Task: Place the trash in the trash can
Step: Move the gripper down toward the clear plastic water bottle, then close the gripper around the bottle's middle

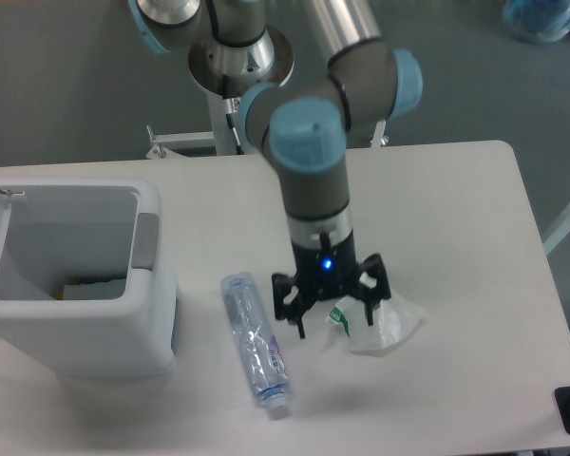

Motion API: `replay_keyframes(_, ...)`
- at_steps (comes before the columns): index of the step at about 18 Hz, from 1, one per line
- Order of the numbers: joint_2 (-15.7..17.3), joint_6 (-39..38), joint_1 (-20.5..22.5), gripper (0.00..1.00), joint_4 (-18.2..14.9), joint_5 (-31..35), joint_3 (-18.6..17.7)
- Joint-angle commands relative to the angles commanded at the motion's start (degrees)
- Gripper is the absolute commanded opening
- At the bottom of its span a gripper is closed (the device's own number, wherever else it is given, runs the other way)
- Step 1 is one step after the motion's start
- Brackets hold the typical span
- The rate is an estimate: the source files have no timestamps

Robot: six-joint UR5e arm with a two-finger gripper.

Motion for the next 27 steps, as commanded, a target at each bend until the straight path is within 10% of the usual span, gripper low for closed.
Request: replay_keyframes(27,-7.2,-3.4,-4.6,1.00,-0.3,-2.0,-3.5)
